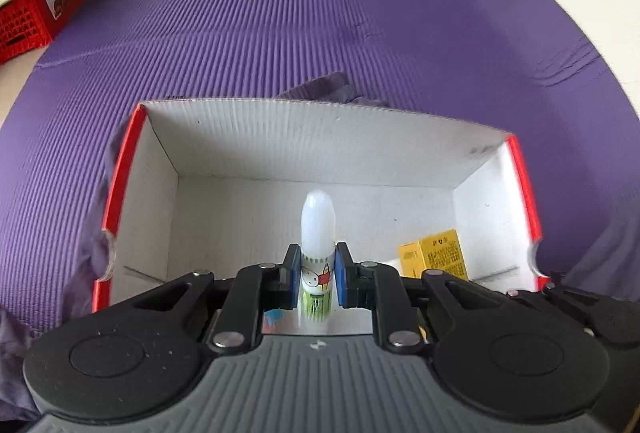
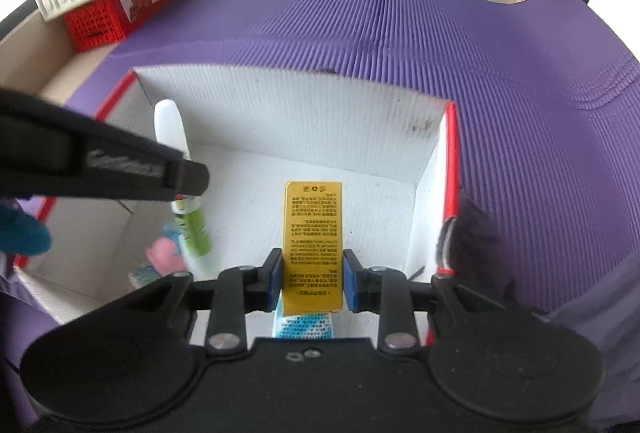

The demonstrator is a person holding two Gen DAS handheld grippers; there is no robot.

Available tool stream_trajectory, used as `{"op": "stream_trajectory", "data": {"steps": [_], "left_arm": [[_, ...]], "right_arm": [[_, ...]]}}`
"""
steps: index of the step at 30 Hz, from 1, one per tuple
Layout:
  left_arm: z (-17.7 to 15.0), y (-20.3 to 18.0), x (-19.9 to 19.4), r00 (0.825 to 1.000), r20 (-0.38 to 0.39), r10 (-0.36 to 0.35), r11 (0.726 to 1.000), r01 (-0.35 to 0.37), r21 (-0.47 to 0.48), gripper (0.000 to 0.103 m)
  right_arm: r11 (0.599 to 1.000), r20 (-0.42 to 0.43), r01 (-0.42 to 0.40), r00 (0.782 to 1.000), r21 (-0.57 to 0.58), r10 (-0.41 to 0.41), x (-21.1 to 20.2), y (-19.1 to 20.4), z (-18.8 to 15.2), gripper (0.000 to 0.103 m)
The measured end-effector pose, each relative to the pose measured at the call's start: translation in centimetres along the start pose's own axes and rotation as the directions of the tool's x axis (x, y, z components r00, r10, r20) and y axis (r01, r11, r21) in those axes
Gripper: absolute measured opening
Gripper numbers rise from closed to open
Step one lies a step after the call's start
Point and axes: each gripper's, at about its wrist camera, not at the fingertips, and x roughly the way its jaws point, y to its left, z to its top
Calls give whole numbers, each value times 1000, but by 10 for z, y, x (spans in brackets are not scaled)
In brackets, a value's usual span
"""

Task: Organize rigid objects
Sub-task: 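Lower the glue stick with the left tool while the right tool lowers the yellow box into the shoebox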

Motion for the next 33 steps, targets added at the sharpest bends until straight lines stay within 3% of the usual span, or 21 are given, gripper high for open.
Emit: {"op": "stream_trajectory", "data": {"steps": [8, 15, 24, 29, 33], "left_arm": [[-6, 4, 37, 998, -63, 16, 1000, -17, -21, 16], [-12, 5, 69, 981, -196, 0, 999, -9, -47, 17], [-12, 15, 51, 985, -161, -64, 994, 48, -100, 17], [-19, 21, 26, 990, -123, -64, 993, 51, -110, 17], [-28, 20, 2, 994, -90, -61, 994, 53, -93, 17]], "right_arm": [[999, -16, 5, 1000, -36, -5, 17, 5, -5, 29], [999, -37, -14, 999, -37, 12, 17, 4, -6, 33], [999, -18, -29, 999, -24, 28, -1, 3, -7, 41], [1000, 19, -29, 999, -10, 29, -21, 2, -8, 54], [999, 35, -42, 998, -1, 42, -41, 1, -11, 54]]}}
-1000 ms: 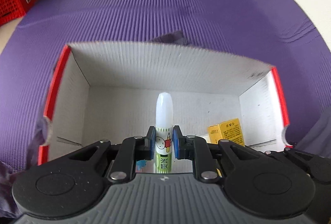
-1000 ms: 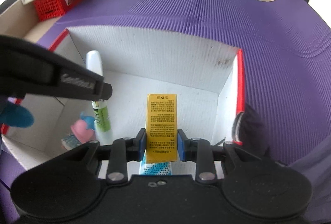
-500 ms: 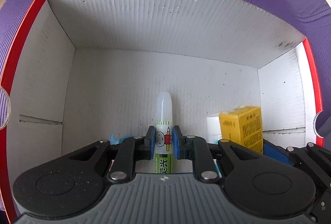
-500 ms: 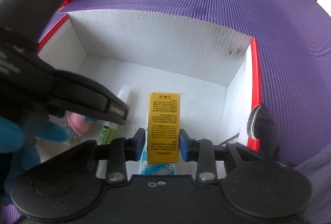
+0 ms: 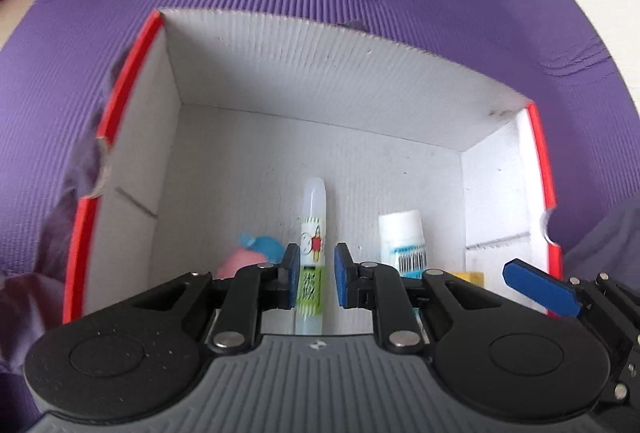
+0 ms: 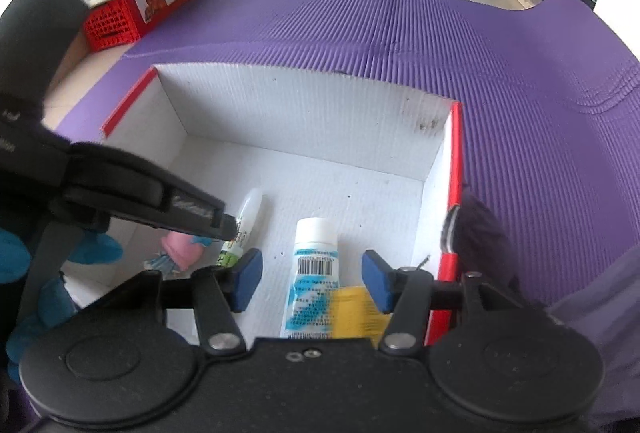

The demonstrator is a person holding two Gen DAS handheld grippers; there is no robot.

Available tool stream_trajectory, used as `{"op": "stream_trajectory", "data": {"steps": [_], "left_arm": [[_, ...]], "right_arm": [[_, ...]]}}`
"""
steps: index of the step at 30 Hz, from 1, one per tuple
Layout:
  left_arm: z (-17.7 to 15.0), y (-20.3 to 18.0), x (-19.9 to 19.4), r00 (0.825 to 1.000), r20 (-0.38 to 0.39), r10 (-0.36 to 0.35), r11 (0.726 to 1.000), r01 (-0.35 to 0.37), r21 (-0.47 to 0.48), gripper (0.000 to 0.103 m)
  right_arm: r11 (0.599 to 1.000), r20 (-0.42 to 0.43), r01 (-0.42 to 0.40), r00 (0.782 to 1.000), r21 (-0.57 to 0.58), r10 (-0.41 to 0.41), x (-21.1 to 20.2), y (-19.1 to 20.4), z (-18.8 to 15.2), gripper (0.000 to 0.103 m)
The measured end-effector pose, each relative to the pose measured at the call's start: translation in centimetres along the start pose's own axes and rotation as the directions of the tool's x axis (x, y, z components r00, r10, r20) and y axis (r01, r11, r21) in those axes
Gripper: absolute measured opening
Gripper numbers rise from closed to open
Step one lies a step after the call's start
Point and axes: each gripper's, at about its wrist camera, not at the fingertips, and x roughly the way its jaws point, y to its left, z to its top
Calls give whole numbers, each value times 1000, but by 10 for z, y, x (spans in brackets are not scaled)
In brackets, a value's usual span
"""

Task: Organize rigid objects
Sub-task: 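Lower the glue stick with the left tool while the right tool lowers the yellow box into the shoebox, then open both tools and withdraw them from the shoebox toward the item pile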

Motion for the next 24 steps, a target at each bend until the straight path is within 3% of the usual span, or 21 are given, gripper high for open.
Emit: {"op": "stream_trajectory", "data": {"steps": [8, 12, 15, 20, 21, 23, 24], "left_arm": [[-26, -1, -61, 995, 95, -32, 999, 30, 23, 17], [-45, -7, -96, 989, 143, -40, 998, 34, 45, 18], [-61, -9, -120, 982, 181, -48, 997, 37, 63, 31], [-89, -16, -158, 968, 246, -45, 997, 27, 75, 33], [-94, -17, -163, 966, 254, -43, 996, 23, 82, 37], [-104, -18, -172, 962, 272, -38, 996, 14, 92, 64], [-109, -18, -177, 959, 282, -38, 995, 12, 95, 66]], "right_arm": [[1000, 55, -24, 998, 9, 23, -49, 0, -13, 55], [999, 93, -41, 995, 14, 39, -75, 2, -20, 63], [998, 118, -55, 992, 16, 52, -95, 2, -28, 65], [997, 156, -77, 985, 11, 75, -123, 5, -43, 70], [997, 162, -81, 984, 12, 78, -128, 6, -47, 71], [996, 179, -90, 980, 13, 86, -140, 5, -53, 77], [996, 187, -94, 978, 13, 90, -145, 5, -57, 79]]}}
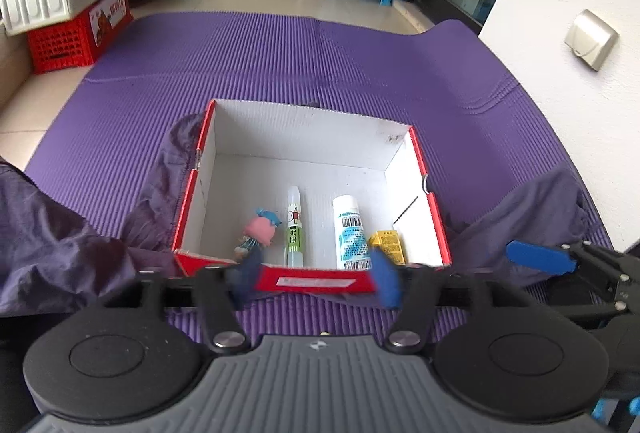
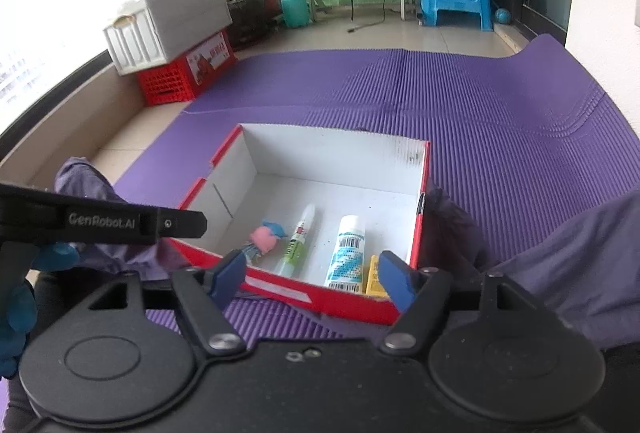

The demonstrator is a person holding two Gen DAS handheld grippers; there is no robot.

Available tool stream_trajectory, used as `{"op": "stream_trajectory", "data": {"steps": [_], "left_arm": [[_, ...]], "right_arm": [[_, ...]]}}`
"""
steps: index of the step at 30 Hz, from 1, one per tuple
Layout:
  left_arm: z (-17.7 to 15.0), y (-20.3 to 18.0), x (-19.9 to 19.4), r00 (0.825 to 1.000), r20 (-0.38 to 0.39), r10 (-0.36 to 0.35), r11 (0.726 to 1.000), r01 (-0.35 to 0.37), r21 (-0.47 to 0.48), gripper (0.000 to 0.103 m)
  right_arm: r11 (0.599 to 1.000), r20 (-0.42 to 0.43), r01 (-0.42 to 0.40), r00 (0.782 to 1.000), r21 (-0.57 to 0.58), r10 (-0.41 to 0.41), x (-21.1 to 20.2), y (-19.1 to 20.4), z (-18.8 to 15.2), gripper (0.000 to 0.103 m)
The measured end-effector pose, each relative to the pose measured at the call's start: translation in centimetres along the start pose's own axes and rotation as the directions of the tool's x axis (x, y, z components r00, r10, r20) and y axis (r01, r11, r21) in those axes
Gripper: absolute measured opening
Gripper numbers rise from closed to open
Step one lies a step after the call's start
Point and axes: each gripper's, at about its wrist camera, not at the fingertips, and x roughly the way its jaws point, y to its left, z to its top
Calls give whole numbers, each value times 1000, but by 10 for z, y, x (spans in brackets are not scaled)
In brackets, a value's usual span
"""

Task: Organize rigid objects
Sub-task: 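Open both tools and withdraw them from the shoebox toward the item pile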

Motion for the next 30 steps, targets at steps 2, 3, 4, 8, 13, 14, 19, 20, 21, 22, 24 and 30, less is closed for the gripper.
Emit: {"op": "stream_trajectory", "data": {"steps": [2, 3, 4, 8, 13, 14, 19, 20, 21, 22, 24, 30], "left_arm": [[-8, -1, -10, 1000, 8, 2, 1000, -2, -1, 66], [-11, -1, -16, 1000, 15, 1, 1000, -1, -4, 66], [-16, -1, -21, 1000, 23, 4, 1000, -3, -4, 66], [-34, -4, -41, 998, 66, 21, 1000, -22, 9, 76], [-56, -12, -64, 991, 127, 35, 999, -39, 33, 83], [-59, -13, -67, 991, 131, 33, 999, -38, 36, 83], [-76, -15, -78, 991, 134, 15, 999, -20, 39, 103], [-80, -16, -78, 992, 124, 15, 999, -21, 48, 103], [-84, -17, -77, 993, 115, 22, 998, -28, 49, 103], [-88, -17, -76, 993, 113, 30, 998, -36, 48, 103], [-98, -18, -74, 995, 93, 34, 998, -39, 48, 103], [-131, -17, -62, 997, 55, 50, 999, -51, 15, 103]], "right_arm": [[1000, 15, -13, 1000, 0, 13, -12, 1, -5, 82], [1000, 21, -19, 1000, -2, 19, -17, 1, -7, 85], [1000, 30, -26, 999, -7, 26, -23, 2, -10, 85], [998, 67, -60, 996, -8, 60, -44, 3, -21, 94], [996, 110, -82, 991, 22, 79, -64, 2, -32, 103], [996, 118, -86, 990, 22, 83, -68, 2, -34, 103], [997, 145, -75, 987, 1, 74, -81, 5, -46, 103], [997, 145, -73, 987, 0, 73, -83, 5, -48, 103], [997, 146, -78, 986, 4, 77, -84, 4, -51, 103], [997, 142, -81, 987, 7, 80, -85, 3, -53, 103], [997, 141, -75, 987, 5, 74, -86, 2, -57, 103], [999, 126, -52, 991, 1, 52, -83, -1, -72, 103]]}}
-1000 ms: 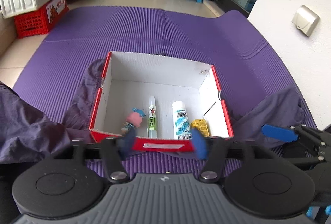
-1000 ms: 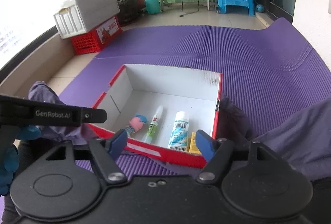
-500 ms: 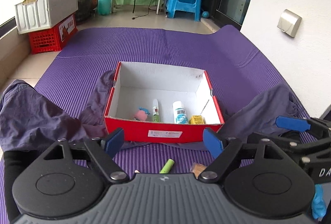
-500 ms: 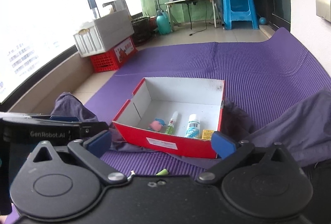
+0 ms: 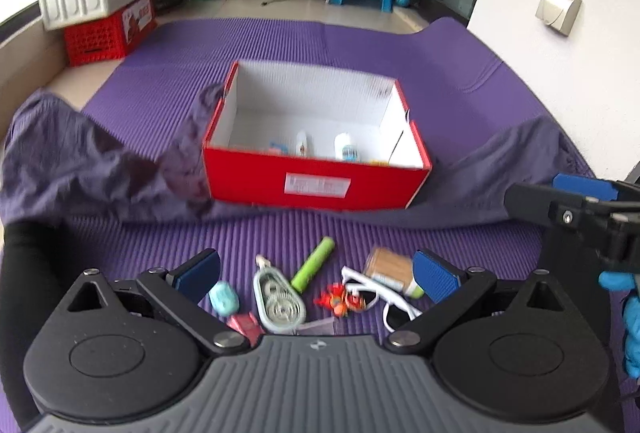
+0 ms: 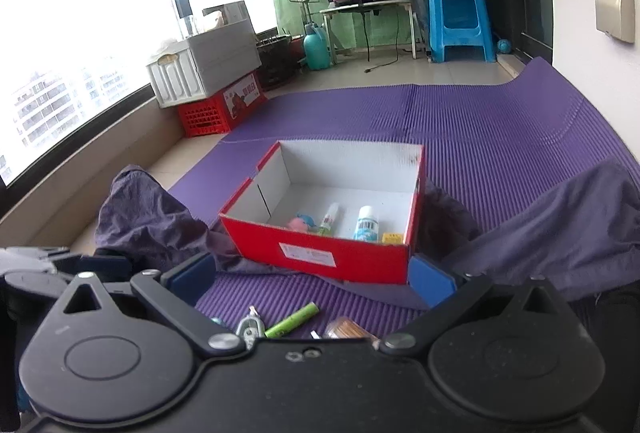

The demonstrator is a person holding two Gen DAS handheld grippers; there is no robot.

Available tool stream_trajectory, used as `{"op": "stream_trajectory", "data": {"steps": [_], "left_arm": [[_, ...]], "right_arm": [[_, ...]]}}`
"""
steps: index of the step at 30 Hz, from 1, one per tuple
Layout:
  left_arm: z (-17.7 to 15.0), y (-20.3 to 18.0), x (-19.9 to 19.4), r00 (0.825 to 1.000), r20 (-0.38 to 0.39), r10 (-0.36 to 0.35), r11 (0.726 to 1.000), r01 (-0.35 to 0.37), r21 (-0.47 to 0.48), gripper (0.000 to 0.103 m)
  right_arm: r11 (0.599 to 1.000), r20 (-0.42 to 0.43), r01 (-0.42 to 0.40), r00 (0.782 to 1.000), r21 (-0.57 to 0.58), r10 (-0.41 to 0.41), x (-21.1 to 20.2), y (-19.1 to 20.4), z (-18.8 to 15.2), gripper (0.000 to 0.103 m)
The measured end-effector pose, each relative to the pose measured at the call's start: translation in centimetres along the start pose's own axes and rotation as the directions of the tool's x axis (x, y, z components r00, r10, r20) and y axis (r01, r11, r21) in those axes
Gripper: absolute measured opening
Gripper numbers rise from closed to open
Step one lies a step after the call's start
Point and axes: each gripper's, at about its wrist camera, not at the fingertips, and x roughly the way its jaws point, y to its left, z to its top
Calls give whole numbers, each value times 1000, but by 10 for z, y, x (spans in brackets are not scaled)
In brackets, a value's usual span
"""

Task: Organize rigid objects
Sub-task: 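Open both tools and withdraw them from the shoebox toward the item pile, then grasp the clear jar of blue pins with the left tool while the right tool grasps the white sunglasses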

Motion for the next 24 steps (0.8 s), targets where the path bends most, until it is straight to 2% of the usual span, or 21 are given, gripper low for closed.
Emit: {"op": "stream_trajectory", "data": {"steps": [3, 7, 12, 16, 24], "left_arm": [[-16, -2, 10, 1000, -24, 19, 1000, -19, 0, 103], [-31, -3, 28, 997, -75, 4, 999, -7, -42, 103], [-50, -10, 57, 989, -140, 56, 998, -61, -31, 103], [-64, -7, 80, 978, -198, 63, 995, -77, -61, 103], [-77, -6, 105, 974, -212, 84, 992, -102, -76, 103]], "right_arm": [[1000, -26, 6, 1000, -18, -6, 4, -1, -10, 103], [999, -48, 21, 999, -49, -23, 11, -1, -23, 103], [998, -125, 48, 991, -27, -51, 33, -8, -43, 99], [997, -197, 71, 978, -22, -74, 51, -14, -58, 95], [994, -291, 108, 952, 19, -97, 84, -28, -81, 87]]}}
